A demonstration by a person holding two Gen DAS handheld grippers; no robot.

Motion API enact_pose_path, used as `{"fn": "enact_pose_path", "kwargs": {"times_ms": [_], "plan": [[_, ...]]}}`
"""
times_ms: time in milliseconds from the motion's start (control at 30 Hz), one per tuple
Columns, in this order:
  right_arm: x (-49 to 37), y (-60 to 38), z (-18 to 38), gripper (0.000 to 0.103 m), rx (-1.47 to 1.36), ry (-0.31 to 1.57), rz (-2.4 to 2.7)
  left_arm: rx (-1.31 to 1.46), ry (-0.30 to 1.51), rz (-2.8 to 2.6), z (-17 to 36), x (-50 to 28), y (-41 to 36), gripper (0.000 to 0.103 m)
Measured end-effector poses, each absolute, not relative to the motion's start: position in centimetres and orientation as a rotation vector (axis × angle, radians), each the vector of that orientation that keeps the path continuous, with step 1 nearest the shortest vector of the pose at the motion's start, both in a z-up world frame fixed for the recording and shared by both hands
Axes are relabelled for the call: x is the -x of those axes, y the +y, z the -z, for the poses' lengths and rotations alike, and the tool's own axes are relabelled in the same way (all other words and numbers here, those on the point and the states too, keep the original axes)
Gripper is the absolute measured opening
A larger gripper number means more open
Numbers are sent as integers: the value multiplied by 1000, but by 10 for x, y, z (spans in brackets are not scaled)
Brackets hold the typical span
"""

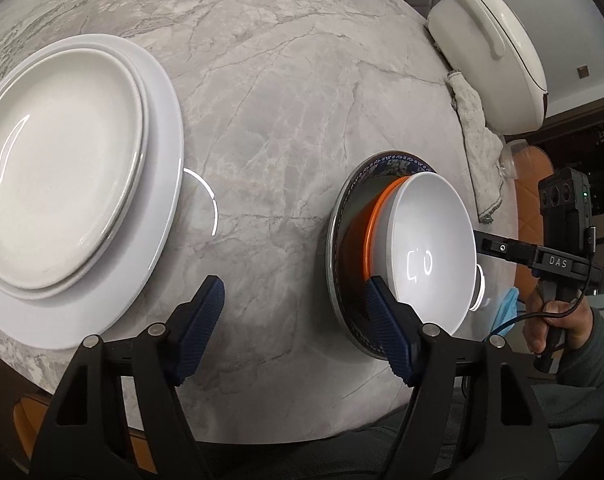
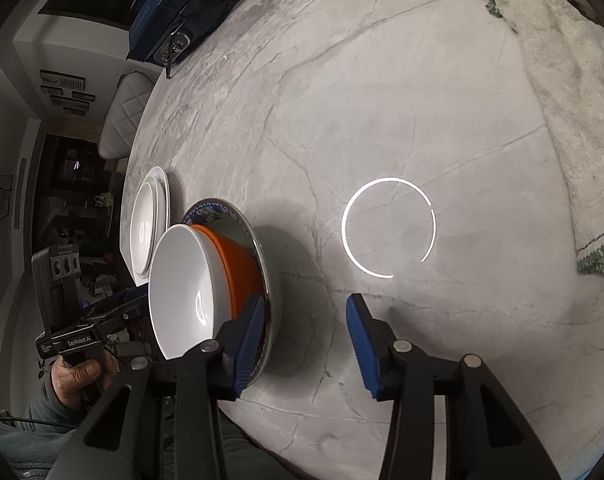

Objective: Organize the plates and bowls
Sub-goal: 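Pinch the rim of the three nested bowls with both grippers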

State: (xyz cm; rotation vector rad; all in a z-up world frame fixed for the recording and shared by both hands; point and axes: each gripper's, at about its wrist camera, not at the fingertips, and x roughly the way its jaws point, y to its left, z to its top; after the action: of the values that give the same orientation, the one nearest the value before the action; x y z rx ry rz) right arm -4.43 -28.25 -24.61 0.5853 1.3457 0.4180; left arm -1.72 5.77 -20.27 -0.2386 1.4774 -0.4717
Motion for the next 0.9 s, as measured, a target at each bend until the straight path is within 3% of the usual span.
{"fn": "enact_pose_path", "kwargs": {"times_ms": [333, 633, 833, 900], "plan": [[38, -275, 259, 34, -597, 1389, -467, 304, 1459, 615, 210, 0, 48, 46], [34, -277, 260, 33, -597, 1400, -493, 346, 1521, 648, 218, -13, 47, 45], [34, -274, 258, 26, -582, 1407, -518, 383, 1531, 669, 225, -18, 50, 45], [34, -276, 259, 25, -602, 1408, -522, 380, 1530, 692, 222, -16, 50, 36]]}}
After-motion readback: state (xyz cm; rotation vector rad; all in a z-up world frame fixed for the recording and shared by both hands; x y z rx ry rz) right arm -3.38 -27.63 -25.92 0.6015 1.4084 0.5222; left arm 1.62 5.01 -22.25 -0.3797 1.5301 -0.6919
